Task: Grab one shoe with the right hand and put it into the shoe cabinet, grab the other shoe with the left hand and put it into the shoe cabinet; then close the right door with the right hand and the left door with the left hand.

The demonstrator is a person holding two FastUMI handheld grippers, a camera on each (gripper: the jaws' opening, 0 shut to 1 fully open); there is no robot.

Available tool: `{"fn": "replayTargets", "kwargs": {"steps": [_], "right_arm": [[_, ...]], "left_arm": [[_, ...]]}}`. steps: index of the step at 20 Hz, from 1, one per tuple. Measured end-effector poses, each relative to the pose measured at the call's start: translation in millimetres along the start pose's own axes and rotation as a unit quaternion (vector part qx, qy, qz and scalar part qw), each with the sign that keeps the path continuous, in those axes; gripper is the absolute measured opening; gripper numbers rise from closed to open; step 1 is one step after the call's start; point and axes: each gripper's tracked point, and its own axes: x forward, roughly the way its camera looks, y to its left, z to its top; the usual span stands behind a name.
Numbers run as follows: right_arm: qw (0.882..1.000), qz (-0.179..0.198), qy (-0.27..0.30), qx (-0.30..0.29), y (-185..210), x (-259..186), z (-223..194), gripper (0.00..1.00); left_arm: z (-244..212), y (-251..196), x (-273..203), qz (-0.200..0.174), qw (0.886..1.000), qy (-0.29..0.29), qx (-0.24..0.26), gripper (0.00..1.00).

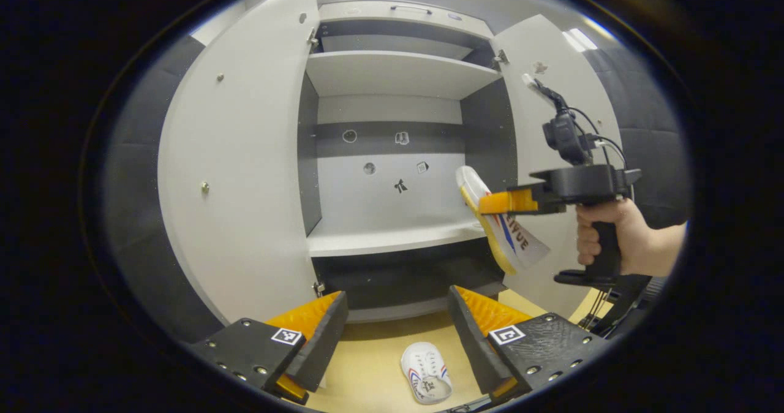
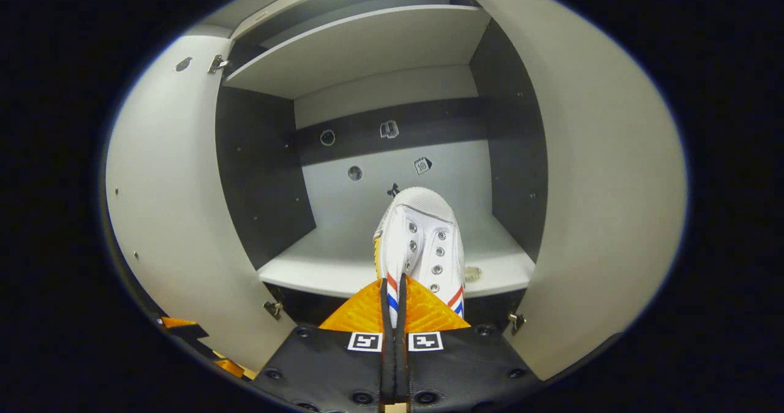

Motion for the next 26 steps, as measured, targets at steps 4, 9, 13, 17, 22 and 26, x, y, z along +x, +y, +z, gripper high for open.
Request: {"fn": "replayTargets", "kwargs": {"steps": [4, 9, 13, 17, 22, 26], "right_arm": [[0.998, -0.01, -0.042, -0.038, 0.6, 45.9, 38.4, 0.01], [0.997, -0.029, -0.052, -0.038, -11.2, 104.1, 54.8, 0.0], [0.996, -0.07, -0.033, -0.046, -37.8, 139.3, 45.2, 0.01], [0.997, -0.077, -0.014, -0.026, -52.4, 164.8, 38.3, 0.01], [0.996, -0.082, 0.01, -0.02, -58.3, 187.7, 25.6, 0.04], [0.997, -0.072, 0.022, -0.023, -53.9, 187.8, 18.0, 0.37]], "left_arm": [[3.8, 6.7, 3.7, 0.014, 1.0, -0.002, -0.005, 0.94], [8.6, 12.9, 10.5, 0.03, 1.0, -0.004, -0.007, 0.94], [13.6, 19.6, 14.3, 0.048, 0.999, -0.011, -0.005, 0.94], [11.1, 28.0, 16.7, 0.065, 0.998, -0.005, -0.013, 0.94], [10.3, 38.1, 16.6, 0.086, 0.996, -0.002, -0.017, 0.94], [8.8, 35.4, 16.3, 0.084, 0.996, 0.0, -0.015, 0.94]]}}
